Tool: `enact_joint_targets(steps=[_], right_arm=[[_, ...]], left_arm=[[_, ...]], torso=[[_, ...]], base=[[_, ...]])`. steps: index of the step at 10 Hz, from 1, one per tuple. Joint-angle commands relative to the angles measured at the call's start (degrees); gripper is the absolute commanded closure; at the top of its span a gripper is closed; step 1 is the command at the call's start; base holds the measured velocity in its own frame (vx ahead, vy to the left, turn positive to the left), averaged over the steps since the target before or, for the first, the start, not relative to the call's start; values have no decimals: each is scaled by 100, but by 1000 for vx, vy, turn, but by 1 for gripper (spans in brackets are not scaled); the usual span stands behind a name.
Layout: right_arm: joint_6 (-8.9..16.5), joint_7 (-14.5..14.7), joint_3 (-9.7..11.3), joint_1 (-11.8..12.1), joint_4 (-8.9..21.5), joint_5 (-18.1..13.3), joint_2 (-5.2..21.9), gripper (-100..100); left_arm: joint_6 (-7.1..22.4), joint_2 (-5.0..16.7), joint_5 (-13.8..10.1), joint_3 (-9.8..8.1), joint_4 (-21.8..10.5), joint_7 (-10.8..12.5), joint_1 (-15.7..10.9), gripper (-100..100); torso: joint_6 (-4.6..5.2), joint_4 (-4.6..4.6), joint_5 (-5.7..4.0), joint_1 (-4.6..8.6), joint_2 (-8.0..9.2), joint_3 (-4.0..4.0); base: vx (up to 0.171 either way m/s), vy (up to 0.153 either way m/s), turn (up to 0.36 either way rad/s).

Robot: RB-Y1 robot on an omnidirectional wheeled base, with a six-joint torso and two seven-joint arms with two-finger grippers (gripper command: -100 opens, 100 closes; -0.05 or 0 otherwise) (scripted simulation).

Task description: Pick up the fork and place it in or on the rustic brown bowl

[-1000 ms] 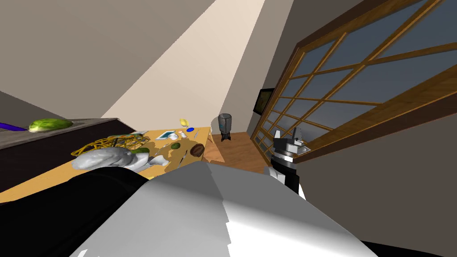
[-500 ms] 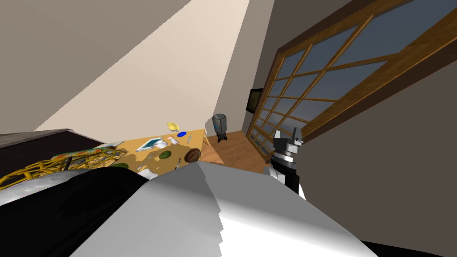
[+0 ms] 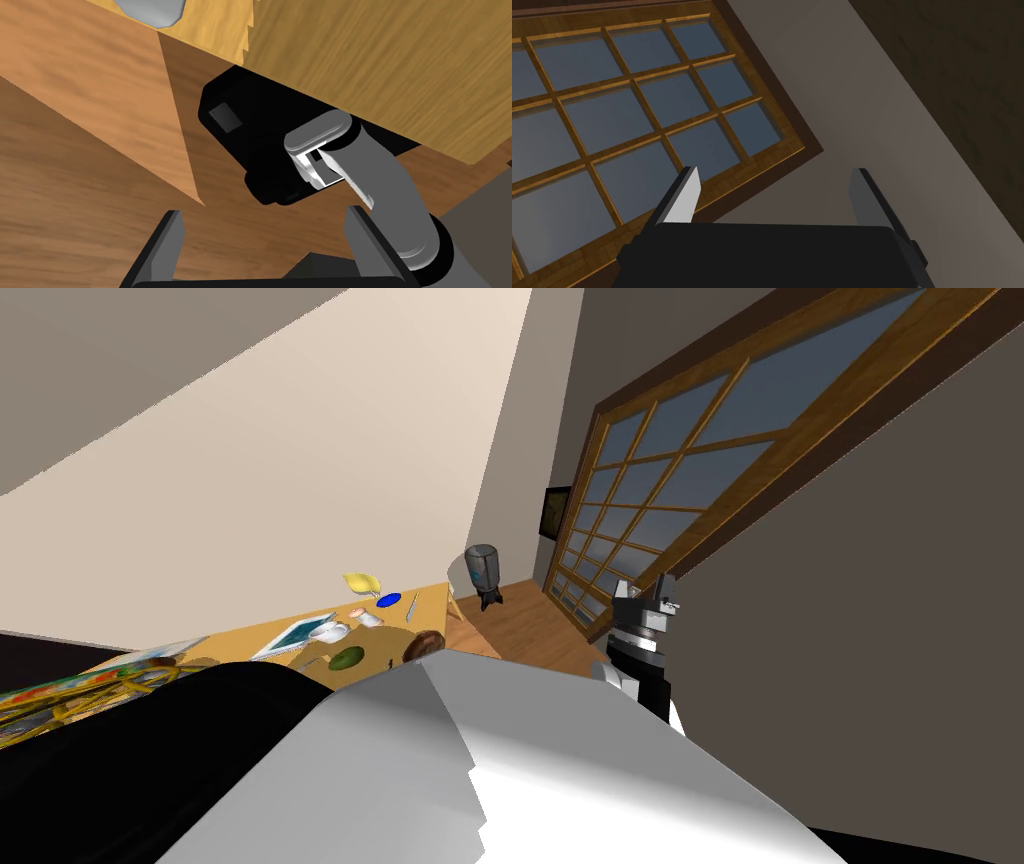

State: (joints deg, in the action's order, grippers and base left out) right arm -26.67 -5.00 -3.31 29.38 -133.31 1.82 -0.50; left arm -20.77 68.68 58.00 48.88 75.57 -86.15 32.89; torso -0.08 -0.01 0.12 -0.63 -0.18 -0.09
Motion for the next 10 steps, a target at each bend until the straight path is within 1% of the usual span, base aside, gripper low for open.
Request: enact_joint_targets(steps=[1,3,4,6,7,8,9,10], right_arm=[[0,0,0,0,0,0,0,0],[0,0,0,1,0,0,0,0],[0,0,0,0,0,0,0,0],[0,0,-1,2,0,0,0,0],[0,0,-1,1,0,0,0,0],[0,0,0,2,0,0,-1,0],[0,0,0,2,0,0,-1,0],[0,0,0,1,0,0,-1,0]], left_arm=[[111,126,155,208,26,34,-131,-100],[134,318,331,349,-174,-258,-226,-100],[145,391,399,398,-248,-374,-275,-100],[171,509,517,459,-363,-584,-409,-100],[142,459,469,427,-345,-524,-360,-100],[154,464,479,432,-354,-543,-370,0],[220,255,526,473,-508,-517,-405,-100],[253,151,551,493,-586,-506,-423,-100]], torso=[[0,0,0,0,0,0],[-3,0,-2,16,-1,-1],[-2,0,-1,11,-1,0],[-6,-2,1,4,-11,-6],[-5,-2,2,13,-8,-5],[-11,0,-5,46,-2,-1],[-11,0,-8,53,-2,-1],[-9,1,-7,53,4,2]], base=[[8,102,-117],[5,91,-249],[20,110,-322],[18,112,-184],[-11,-8,-38],[0,0,0],[-20,2,-92],[-28,2,-93]])
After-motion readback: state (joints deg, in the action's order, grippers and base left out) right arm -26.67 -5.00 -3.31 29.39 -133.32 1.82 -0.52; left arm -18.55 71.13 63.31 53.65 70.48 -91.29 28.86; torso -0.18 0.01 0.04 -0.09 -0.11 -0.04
